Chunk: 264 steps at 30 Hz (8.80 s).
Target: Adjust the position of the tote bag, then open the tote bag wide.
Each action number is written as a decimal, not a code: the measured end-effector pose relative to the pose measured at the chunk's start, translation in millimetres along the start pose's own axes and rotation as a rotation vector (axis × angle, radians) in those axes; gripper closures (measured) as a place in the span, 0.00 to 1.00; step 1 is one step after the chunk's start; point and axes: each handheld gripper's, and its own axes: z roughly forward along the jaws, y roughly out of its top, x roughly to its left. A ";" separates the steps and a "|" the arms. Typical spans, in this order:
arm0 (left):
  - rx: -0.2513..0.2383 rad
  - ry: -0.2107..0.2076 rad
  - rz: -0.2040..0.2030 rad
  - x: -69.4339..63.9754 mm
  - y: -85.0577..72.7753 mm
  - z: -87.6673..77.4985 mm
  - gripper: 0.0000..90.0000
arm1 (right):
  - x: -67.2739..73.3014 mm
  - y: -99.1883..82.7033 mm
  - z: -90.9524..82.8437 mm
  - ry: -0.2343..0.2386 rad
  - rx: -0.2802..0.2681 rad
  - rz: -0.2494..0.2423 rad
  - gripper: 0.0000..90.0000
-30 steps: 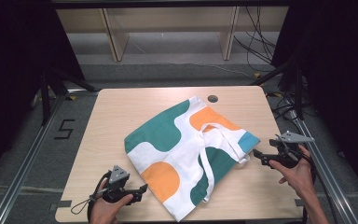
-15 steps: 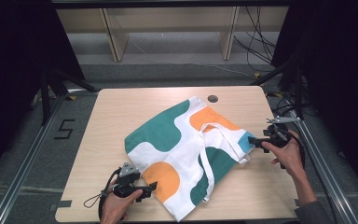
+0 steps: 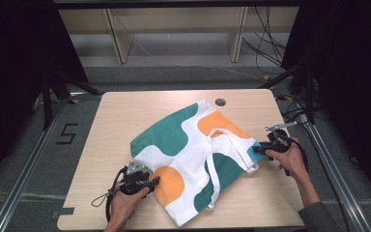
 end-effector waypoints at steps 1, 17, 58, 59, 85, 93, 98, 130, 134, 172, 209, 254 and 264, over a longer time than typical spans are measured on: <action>0.000 0.000 0.000 0.0 0.0 0.0 0.65 | 0.0 0.0 0.0 0.000 0.000 0.000 0.72; 0.035 0.004 0.099 34.2 38.8 24.4 0.87 | 28.5 -38.4 -27.3 0.011 -0.029 -0.178 0.94; 0.078 -0.144 0.269 -5.2 -10.6 -68.0 0.30 | 114.6 -92.0 -46.5 -0.107 -0.010 -0.466 0.47; 0.075 -0.149 0.268 -6.1 -12.0 -67.6 0.30 | 114.8 -91.1 -46.1 -0.106 -0.014 -0.463 0.48; 0.108 -0.067 0.446 -36.8 -12.3 -40.8 0.40 | 100.5 -53.2 -62.5 0.103 -0.329 -0.251 0.97; 0.025 -0.059 0.356 -26.8 -5.3 -50.1 0.45 | 103.0 -53.0 -65.8 0.090 -0.327 -0.232 0.97; 0.034 -0.035 0.351 -30.1 -7.3 -36.6 0.56 | 101.9 -52.5 -63.7 0.055 -0.326 -0.267 0.96; -0.084 -0.152 0.333 -30.8 26.3 -78.0 0.96 | 111.0 -47.2 -76.3 0.038 -0.305 -0.370 0.98; -0.106 -0.168 0.314 -29.9 40.7 -93.4 0.96 | 112.6 -34.6 -88.2 0.057 -0.310 -0.364 0.98; -0.376 -0.188 0.097 40.3 222.0 -119.2 0.95 | 96.5 189.1 -131.1 -0.051 -0.340 -0.338 0.98; 0.003 -0.316 0.121 32.8 138.2 -65.2 0.58 | 114.4 164.1 -113.3 -0.029 -0.276 -0.380 0.98; -0.259 -0.333 0.074 37.5 200.3 -95.2 0.91 | 99.7 171.7 -148.0 -0.005 -0.418 -0.341 0.98; -0.220 -0.353 -0.043 62.8 163.2 -63.2 0.92 | 109.3 173.4 -109.3 0.019 -0.313 -0.324 0.87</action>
